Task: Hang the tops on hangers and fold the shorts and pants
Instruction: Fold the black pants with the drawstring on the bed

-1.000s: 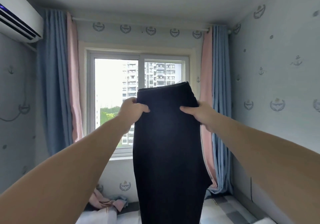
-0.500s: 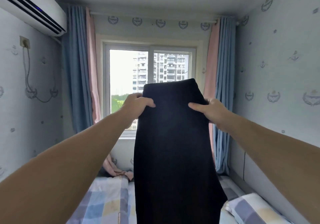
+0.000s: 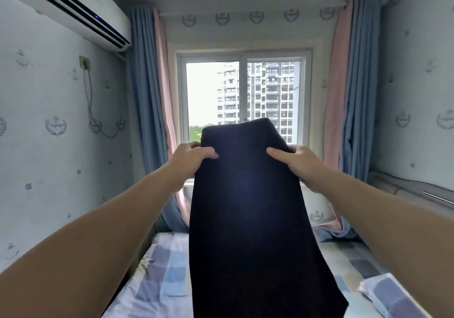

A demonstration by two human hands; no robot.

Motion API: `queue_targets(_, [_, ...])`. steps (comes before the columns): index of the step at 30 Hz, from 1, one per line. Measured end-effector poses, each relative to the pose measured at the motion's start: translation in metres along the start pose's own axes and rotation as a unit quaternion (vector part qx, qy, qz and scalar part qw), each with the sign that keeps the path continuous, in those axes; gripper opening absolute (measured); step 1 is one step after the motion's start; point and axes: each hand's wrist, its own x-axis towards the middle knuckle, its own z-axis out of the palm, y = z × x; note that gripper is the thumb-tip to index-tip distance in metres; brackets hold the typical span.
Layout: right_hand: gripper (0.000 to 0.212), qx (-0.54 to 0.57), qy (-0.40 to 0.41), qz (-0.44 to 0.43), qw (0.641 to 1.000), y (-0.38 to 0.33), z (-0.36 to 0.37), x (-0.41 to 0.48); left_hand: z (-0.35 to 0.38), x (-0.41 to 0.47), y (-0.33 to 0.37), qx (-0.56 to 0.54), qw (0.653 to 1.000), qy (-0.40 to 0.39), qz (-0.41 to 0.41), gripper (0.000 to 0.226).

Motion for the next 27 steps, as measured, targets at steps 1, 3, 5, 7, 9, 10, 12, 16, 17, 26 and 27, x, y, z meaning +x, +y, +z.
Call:
queue_targets(1, [0.027,0.000,-0.008,0.009,1.000,0.010,0.008,0.002,-0.004,0.000,-0.013,0.001,1.000,-0.003,-0.010,0.045])
queue_targets(3, [0.031,-0.008,-0.022,0.032,0.999,0.032,0.024,0.007,-0.013,0.001,-0.041,0.001,1.000,-0.004,-0.029,0.043])
queue_targets(5, [0.030,-0.018,-0.039,0.058,0.997,0.055,0.042,0.014,-0.021,0.005,-0.073,-0.005,0.998,-0.005,-0.055,0.034])
queue_targets(7, [0.030,-0.028,-0.058,0.084,0.994,0.078,0.061,0.023,-0.028,0.013,-0.106,-0.005,0.997,-0.009,-0.081,0.030])
queue_targets(9, [0.028,-0.041,-0.068,0.108,0.991,0.101,0.079,0.036,-0.034,0.028,-0.140,0.002,0.994,-0.017,-0.109,0.030])
queue_targets(10, [0.026,-0.055,-0.072,0.120,0.989,0.114,0.089,0.045,-0.038,0.036,-0.158,0.004,0.992,-0.023,-0.123,0.030])
queue_targets(12, [0.027,-0.091,-0.089,0.148,0.981,0.142,0.109,0.065,-0.044,0.055,-0.196,0.010,0.988,-0.034,-0.149,0.029])
queue_targets(16, [0.028,-0.134,-0.124,0.205,0.962,0.216,0.154,0.120,-0.053,0.107,-0.291,0.011,0.980,-0.038,-0.194,0.028])
queue_targets(17, [0.027,-0.143,-0.129,0.216,0.957,0.238,0.166,0.137,-0.055,0.123,-0.318,0.010,0.977,-0.037,-0.208,0.028])
queue_targets(26, [0.022,-0.136,-0.064,0.260,0.954,0.503,0.304,0.328,-0.065,0.320,-0.613,-0.018,0.949,-0.003,-0.316,0.022])
queue_targets(27, [0.023,-0.121,-0.041,0.264,0.956,0.539,0.322,0.345,-0.064,0.339,-0.652,-0.027,0.946,0.009,-0.323,0.018])
